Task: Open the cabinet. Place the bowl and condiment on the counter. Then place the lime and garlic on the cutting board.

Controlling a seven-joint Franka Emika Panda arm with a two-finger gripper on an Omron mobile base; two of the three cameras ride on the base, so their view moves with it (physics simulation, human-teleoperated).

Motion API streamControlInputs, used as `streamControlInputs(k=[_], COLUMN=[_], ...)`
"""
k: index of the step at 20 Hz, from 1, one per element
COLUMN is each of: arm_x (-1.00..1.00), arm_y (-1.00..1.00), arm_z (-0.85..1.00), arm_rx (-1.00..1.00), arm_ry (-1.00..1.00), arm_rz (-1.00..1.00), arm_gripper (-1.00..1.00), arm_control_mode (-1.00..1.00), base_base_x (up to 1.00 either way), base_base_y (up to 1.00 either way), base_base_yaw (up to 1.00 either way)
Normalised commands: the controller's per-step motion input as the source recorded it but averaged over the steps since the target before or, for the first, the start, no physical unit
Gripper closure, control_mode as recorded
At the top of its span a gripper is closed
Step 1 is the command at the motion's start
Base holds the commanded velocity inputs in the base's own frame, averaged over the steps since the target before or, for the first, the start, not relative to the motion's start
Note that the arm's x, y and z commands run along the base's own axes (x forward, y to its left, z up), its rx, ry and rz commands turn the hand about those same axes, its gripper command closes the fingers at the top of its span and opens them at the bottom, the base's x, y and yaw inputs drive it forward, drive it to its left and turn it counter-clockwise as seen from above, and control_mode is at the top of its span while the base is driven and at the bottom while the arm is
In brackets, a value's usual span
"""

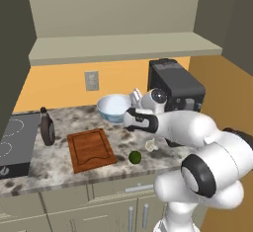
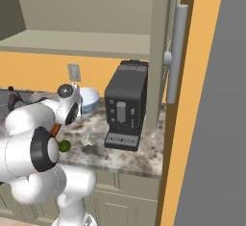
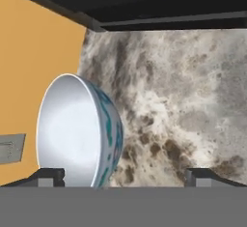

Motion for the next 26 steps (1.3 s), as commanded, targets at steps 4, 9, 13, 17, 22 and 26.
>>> streamControlInputs(k=[4,9,13,17,22,26], arm_x=[-0.73,-0.64,-0.56,-0.64,-0.63,-0.36], arm_y=[-0.12,-0.02,-0.04,-0.23,-0.35,-0.15], arm_z=[0.55,0.79,0.78,0.57,0.45,0.26], arm_rx=[0.00,0.00,0.00,0.00,0.00,-0.02], arm_ry=[-0.04,-0.03,0.00,0.01,0.06,0.12], arm_rz=[0.00,0.00,0.00,0.00,0.00,0.10], arm_gripper=[-1.00,-1.00,-1.00,-1.00,-1.00,-1.00], arm_control_mode=[-1.00,-1.00,-1.00,-1.00,-1.00,-1.00], base_base_x=[0.00,0.00,0.00,0.00,0.00,0.00], base_base_y=[0.00,0.00,0.00,0.00,0.00,0.00], base_base_yaw=[0.00,0.00,0.00,0.00,0.00,0.00])
